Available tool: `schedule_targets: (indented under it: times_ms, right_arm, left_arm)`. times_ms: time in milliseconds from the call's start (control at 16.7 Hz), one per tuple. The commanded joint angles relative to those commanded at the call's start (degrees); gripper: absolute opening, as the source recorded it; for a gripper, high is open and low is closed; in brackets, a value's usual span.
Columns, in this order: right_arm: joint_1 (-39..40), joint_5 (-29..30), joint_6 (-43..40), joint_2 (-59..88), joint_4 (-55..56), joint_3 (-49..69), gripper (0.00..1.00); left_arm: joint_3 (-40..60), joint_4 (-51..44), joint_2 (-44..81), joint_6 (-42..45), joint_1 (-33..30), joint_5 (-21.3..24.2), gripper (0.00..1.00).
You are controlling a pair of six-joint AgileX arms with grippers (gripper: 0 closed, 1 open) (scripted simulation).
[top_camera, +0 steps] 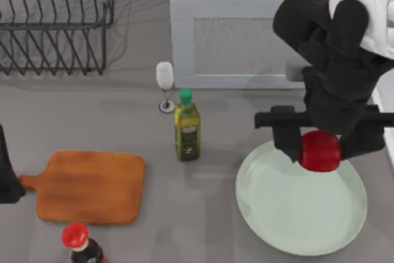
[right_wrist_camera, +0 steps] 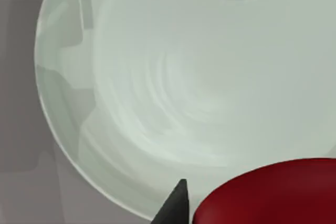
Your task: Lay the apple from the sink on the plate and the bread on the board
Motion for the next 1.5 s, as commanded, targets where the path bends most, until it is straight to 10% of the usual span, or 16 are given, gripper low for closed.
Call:
schedule_targets:
  times_ms: [780, 1500]
  right_arm:
    - [0.00, 0.00, 0.00, 0.00, 0.00, 0.00, 0.98]
    - [-0.70, 0.00, -0.64, -1.74, 1.27, -1.41, 1.00]
  left_arm:
    - [0.00, 0.00, 0.00, 0.00, 0.00, 0.00, 1.00]
    - [0.00, 0.00, 0.00, 0.00, 0.00, 0.00, 1.00]
